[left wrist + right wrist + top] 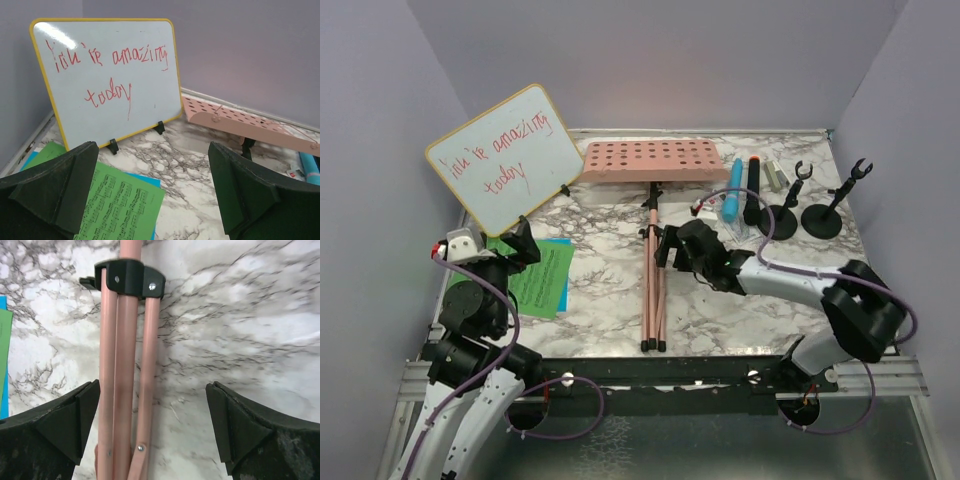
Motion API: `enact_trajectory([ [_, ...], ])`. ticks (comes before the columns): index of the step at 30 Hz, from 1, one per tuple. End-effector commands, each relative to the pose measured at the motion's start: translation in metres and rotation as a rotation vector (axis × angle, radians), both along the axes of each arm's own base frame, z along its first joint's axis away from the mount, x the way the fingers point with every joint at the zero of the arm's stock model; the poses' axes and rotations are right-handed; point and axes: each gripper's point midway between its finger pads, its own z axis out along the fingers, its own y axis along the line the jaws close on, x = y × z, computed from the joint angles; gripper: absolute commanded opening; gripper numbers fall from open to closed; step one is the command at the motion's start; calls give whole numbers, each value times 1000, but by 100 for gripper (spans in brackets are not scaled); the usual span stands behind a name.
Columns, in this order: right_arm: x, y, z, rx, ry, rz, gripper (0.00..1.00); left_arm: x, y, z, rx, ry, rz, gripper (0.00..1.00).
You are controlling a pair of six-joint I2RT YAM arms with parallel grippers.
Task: Pack up the instrument practice props
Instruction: Place the music stand at the center of the board, then reset both arms
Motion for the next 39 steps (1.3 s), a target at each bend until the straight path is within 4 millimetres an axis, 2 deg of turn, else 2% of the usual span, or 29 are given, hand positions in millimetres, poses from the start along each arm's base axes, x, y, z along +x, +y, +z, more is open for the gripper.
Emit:
enact_trajectory([
  [1, 0, -55, 53, -179, -150, -45, 96, -10, -2, 13, 4, -32, -39, 99],
  [6, -12, -108, 138, -168, -370, -157, 100, -26, 0, 28, 17, -84, -69, 99],
  [10, -35, -156, 197, -133, -519, -247, 100, -38, 6, 40, 23, -130, -63, 99],
  [13, -56, -193, 226, -121, -588, -314, 100, -45, 13, 47, 19, -156, -41, 99],
  [16, -77, -225, 245, -104, -640, -369, 100, -51, 22, 52, -5, -190, -4, 99],
  [20, -94, -251, 253, -130, -674, -395, 100, -61, 34, 56, -37, -260, 47, 99],
  [24, -103, -266, 253, -167, -683, -403, 100, -62, 42, 51, -56, -261, 91, 99],
  [30, -104, -263, 252, -186, -721, -361, 100, -50, 39, 34, -84, -238, 102, 99],
  [39, -109, -268, 256, -165, -742, -361, 100, -43, 33, 26, -63, -228, 85, 99],
])
